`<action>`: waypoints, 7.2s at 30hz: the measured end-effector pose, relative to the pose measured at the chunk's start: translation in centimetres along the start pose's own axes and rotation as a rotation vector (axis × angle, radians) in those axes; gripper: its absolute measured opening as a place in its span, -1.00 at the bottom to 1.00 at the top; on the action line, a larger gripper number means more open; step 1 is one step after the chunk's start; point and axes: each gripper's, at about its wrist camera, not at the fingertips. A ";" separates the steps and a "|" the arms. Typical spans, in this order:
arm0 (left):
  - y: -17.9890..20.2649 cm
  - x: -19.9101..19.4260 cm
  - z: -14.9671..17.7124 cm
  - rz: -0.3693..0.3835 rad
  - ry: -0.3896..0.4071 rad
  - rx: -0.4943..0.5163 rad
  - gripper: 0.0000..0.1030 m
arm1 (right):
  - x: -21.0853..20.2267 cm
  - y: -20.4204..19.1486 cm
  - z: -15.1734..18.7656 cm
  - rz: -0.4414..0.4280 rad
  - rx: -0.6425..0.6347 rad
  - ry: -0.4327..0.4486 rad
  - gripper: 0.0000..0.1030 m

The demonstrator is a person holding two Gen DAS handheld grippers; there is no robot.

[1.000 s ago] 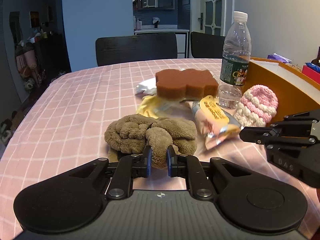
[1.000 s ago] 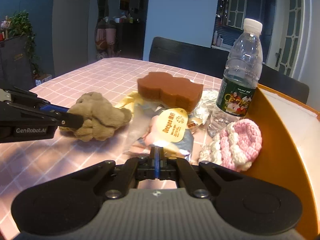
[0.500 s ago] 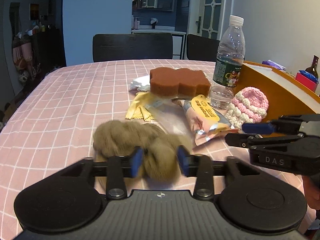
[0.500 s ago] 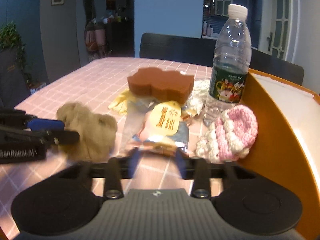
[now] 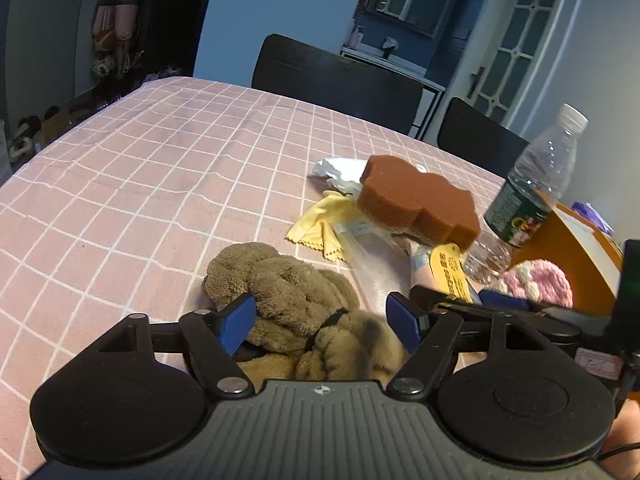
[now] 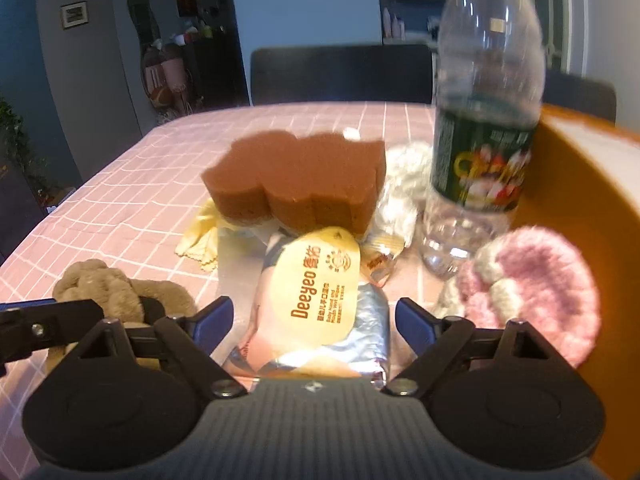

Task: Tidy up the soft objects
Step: 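Grasp the brown teddy bear with the left tool while the right tool grasps the Deeyeo bread packet, then lift the teddy bear and bread packet and carry them toward the orange box, then lower the bear and packet into the orange box and open both tools, then withdraw both tools from the box back over the table, then close the right tool on the pink-and-white crocheted hat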

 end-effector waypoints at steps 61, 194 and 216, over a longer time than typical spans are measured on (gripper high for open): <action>0.2 -6.1 3.6 0.140 0.020 0.225 0.08 | -14.0 -0.9 5.3 -0.097 -0.020 0.098 0.06; 5.0 -2.1 3.8 0.194 0.148 0.420 0.29 | -12.1 -1.8 4.7 0.340 -0.250 0.180 0.36; 5.1 1.9 2.8 0.149 0.032 0.441 0.29 | -3.1 -2.9 4.8 0.521 -0.520 0.014 -0.47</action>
Point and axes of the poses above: each gripper's, at about its wrist camera, not at the fingertips, and x roughly the way its jaws point, y to its right, z to its underside, and after that the axes turned 12 degrees about -x, right-handed
